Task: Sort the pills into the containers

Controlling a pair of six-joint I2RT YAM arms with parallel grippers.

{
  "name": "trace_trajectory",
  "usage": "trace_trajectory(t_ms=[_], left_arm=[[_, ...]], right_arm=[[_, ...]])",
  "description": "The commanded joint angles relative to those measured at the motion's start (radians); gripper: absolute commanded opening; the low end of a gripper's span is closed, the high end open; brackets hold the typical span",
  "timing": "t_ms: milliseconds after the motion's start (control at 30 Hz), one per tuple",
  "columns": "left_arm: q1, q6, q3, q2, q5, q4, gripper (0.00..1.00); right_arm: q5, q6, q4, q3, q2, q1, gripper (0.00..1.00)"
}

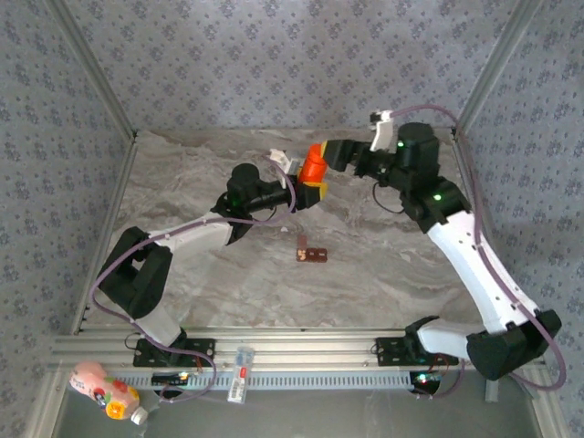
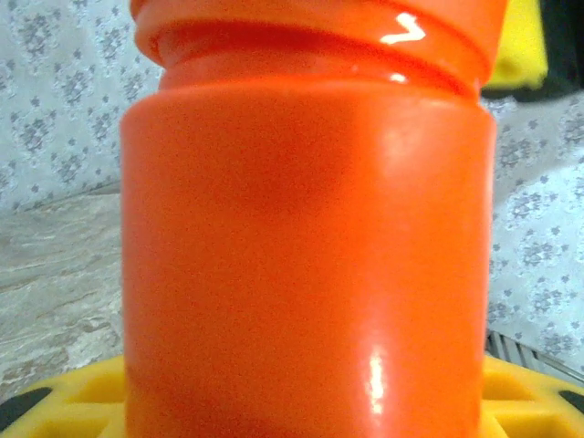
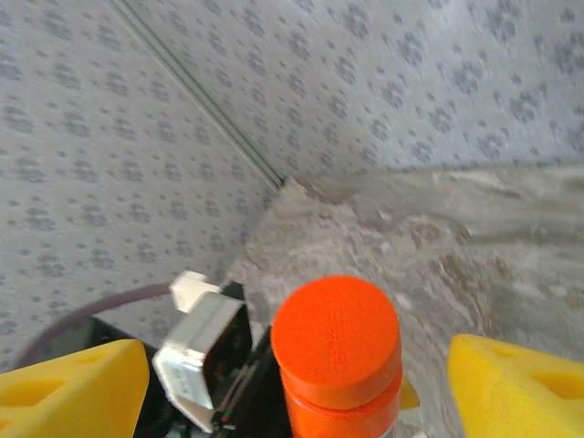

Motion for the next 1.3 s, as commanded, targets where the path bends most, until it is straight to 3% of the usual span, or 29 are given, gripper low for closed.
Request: trace_trajectory(t_ms=[0, 200, 667, 833, 1000, 1267], left_arm=[[0.008, -0.059, 0.023, -0.029, 0.098, 0.125, 0.0], [0.029, -0.21, 0.033, -0.001, 0.216, 0.259, 0.0], [0.028, -0.24, 0.048, -0.001, 0.261, 0.247, 0.0], [0.028, -0.243, 0.054, 0.003, 0.264, 0.246, 0.0], [0.028, -0.235, 0.058, 0.001, 0.259, 0.224, 0.0], [0.029, -0.19, 0.05, -0.017, 0.213, 0.187, 0.0]], right_arm=[[-0.206, -0.079, 0.034, 0.0, -0.001, -0.047, 0.86], [-0.367, -0.205, -0.012, 0.065, 0.062, -0.066, 0.85], [-0.399, -0.191, 0.026, 0.088, 0.127, -0.045, 0.78], [-0.392, -0.187, 0.027, 0.088, 0.132, -0.038, 0.69], [-0.382, -0.182, 0.022, 0.085, 0.133, -0.037, 0.52], [-0.241, -0.123, 0.018, 0.025, 0.117, -0.009, 0.42]])
